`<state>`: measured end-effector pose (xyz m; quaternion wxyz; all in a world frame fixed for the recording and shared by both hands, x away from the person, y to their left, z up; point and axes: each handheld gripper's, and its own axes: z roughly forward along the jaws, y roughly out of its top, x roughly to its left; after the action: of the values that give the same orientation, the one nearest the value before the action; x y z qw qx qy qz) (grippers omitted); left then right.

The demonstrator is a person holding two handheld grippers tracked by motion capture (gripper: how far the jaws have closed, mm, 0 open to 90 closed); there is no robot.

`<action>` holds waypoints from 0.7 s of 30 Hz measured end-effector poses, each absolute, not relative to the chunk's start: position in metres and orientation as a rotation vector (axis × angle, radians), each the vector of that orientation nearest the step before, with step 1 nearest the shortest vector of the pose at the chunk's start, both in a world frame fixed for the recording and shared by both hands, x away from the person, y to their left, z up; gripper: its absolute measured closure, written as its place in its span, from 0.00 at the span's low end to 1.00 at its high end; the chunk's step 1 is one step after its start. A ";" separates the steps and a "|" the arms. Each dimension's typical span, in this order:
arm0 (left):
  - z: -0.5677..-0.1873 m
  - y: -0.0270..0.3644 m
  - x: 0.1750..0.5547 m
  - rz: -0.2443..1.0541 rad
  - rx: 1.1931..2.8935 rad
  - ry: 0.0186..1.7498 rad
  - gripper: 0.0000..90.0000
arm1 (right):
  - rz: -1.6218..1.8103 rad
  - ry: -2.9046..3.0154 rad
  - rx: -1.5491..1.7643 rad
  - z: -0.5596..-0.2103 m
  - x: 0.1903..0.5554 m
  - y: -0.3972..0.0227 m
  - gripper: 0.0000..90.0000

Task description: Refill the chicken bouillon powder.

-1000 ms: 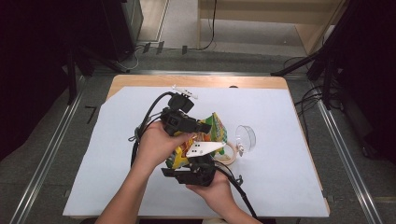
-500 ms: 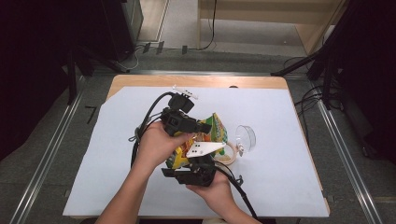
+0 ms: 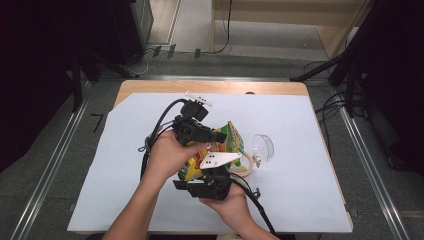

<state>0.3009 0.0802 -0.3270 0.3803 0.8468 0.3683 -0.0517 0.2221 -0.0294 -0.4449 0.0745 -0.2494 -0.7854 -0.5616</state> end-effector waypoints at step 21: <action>-0.327 0.085 0.305 -0.166 2.142 0.952 0.90 | -1.664 -2.330 -0.748 -0.437 0.219 -0.029 0.76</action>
<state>0.3046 0.0846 -0.3268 0.3856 0.8411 0.3736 -0.0650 0.2190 -0.0290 -0.4374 0.0911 -0.2517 -0.7840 -0.5601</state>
